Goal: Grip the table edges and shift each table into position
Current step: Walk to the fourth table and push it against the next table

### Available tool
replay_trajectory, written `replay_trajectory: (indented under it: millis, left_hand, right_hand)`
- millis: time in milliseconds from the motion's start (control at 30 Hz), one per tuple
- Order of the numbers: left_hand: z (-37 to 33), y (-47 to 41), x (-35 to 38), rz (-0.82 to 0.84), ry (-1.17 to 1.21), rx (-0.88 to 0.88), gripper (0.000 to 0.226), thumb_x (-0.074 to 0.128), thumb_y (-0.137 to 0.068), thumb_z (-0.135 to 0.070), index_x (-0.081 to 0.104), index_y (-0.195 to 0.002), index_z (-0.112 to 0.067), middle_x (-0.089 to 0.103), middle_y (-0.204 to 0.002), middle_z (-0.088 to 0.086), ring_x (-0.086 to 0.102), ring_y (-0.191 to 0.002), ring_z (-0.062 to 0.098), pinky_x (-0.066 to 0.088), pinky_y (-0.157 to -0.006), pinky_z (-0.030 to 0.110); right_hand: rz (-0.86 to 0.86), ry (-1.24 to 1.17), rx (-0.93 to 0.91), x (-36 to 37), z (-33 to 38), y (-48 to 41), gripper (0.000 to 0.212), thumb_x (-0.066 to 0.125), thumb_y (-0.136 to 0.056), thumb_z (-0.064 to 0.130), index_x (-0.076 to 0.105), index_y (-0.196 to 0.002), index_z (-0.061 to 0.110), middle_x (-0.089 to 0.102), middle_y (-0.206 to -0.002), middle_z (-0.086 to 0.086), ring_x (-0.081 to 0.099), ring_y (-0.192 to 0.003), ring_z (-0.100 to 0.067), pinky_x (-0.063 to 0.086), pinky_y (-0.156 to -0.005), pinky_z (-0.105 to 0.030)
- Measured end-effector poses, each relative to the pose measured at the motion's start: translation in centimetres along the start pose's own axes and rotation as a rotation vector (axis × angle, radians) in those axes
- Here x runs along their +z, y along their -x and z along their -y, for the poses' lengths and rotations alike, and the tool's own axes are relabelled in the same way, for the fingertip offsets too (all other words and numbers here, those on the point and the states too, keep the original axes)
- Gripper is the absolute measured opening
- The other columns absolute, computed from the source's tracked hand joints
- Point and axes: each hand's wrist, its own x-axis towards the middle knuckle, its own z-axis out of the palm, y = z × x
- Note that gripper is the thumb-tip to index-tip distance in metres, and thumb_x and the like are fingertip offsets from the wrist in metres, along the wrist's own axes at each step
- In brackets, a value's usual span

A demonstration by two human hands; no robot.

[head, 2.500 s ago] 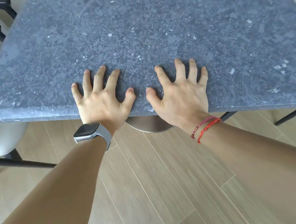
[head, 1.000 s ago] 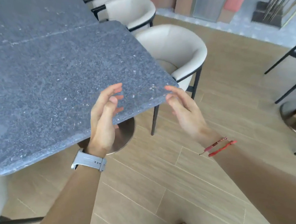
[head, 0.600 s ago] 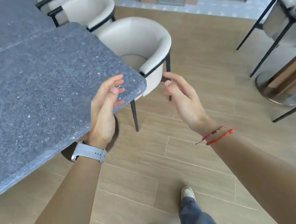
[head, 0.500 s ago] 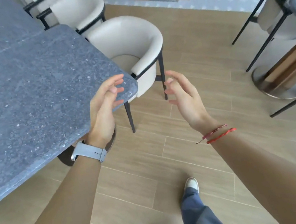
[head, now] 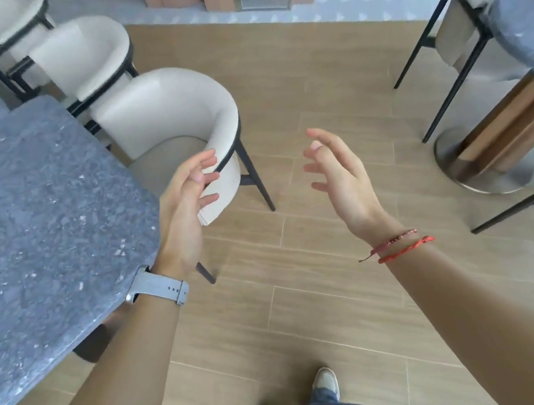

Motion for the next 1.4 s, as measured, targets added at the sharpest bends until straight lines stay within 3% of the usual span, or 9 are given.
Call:
replay_trajectory:
  millis: [100, 233, 533, 833, 967, 1200, 1300, 1400]
  left_hand:
    - [0.1, -3.6, 2.1, 0.008, 0.006, 0.004, 0.035, 0.048, -0.088, -0.057, 0.072, -0.111, -0.046, 0.067, -0.132, 0.002, 0.063, -0.123, 0.027, 0.053, -0.098, 0.042]
    - [0.7, -8.8, 3.9, 0.009, 0.028, 0.002, 0.039, 0.048, -0.088, -0.055, 0.071, -0.115, -0.038, 0.068, -0.127, 0.003, 0.061, -0.123, 0.032, 0.051, -0.099, 0.048]
    - [4.6, -23.3, 4.7, -0.064, 0.109, -0.027, 0.034, 0.050, -0.087, -0.055, 0.074, -0.108, -0.045, 0.070, -0.122, -0.002, 0.065, -0.113, 0.021, 0.049, -0.102, 0.056]
    - [4.9, -35.7, 3.9, -0.148, 0.106, -0.036, 0.042, 0.048, -0.085, -0.057, 0.071, -0.114, -0.036, 0.068, -0.126, 0.002, 0.064, -0.115, 0.019, 0.051, -0.099, 0.047]
    - [5.9, -40.2, 3.6, -0.200, 0.085, -0.037, 0.045, 0.048, -0.086, -0.059, 0.069, -0.116, -0.034, 0.068, -0.126, 0.000, 0.064, -0.116, 0.018, 0.051, -0.098, 0.042]
    - [6.8, -49.3, 4.5, -0.440, 0.077, -0.014, 0.043, 0.050, -0.085, -0.059, 0.071, -0.114, -0.035, 0.068, -0.124, 0.001, 0.064, -0.115, 0.021, 0.051, -0.098, 0.045]
    - [6.7, -52.8, 5.7, -0.569, 0.076, -0.021, 0.046, 0.049, -0.085, -0.060, 0.070, -0.115, -0.033, 0.069, -0.123, 0.001, 0.065, -0.114, 0.023, 0.051, -0.095, 0.045]
    - [6.5, -55.5, 7.0, -0.659, 0.077, -0.031, 0.045, 0.048, -0.087, -0.059, 0.071, -0.116, -0.033, 0.070, -0.122, 0.001, 0.065, -0.115, 0.023, 0.051, -0.095, 0.045]
  right_hand:
    - [-0.017, -0.004, 0.005, -1.7, 0.2, -3.4, 0.047, 0.050, -0.089, 0.051, 0.060, -0.133, 0.038, 0.061, -0.127, 0.014, 0.063, -0.114, -0.007, 0.048, -0.108, -0.042]
    - [-0.014, 0.000, 0.015, -2.9, 0.5, -8.3, 0.038, 0.049, -0.098, 0.046, 0.059, -0.134, 0.038, 0.062, -0.123, 0.014, 0.063, -0.115, -0.013, 0.050, -0.105, -0.043]
    - [0.025, 0.107, -0.023, -1.6, 2.8, -23.1, 0.045, 0.048, -0.090, 0.054, 0.060, -0.131, 0.041, 0.063, -0.127, 0.013, 0.063, -0.114, -0.009, 0.051, -0.103, -0.040]
    - [0.121, 0.144, -0.034, 1.9, 6.2, -37.6, 0.043, 0.050, -0.086, 0.061, 0.063, -0.124, 0.046, 0.063, -0.129, 0.017, 0.060, -0.121, -0.009, 0.047, -0.109, -0.046]
    - [0.200, 0.141, -0.038, 3.4, 6.4, -43.8, 0.042, 0.049, -0.089, 0.054, 0.063, -0.127, 0.042, 0.061, -0.128, 0.021, 0.057, -0.126, -0.009, 0.045, -0.111, -0.047]
    - [0.434, 0.103, -0.009, 5.8, 7.9, -57.4, 0.039, 0.054, -0.083, 0.056, 0.067, -0.118, 0.046, 0.065, -0.118, 0.026, 0.059, -0.124, -0.008, 0.042, -0.114, -0.046]
    - [0.552, 0.110, 0.001, 6.6, 9.1, -63.1, 0.038, 0.054, -0.083, 0.054, 0.067, -0.116, 0.040, 0.067, -0.110, 0.028, 0.063, -0.118, -0.010, 0.045, -0.111, -0.047]
    - [0.644, 0.144, -0.018, 7.2, 10.2, -67.8, 0.044, 0.050, -0.085, 0.051, 0.064, -0.125, 0.039, 0.065, -0.117, 0.021, 0.064, -0.114, -0.009, 0.049, -0.107, -0.045]
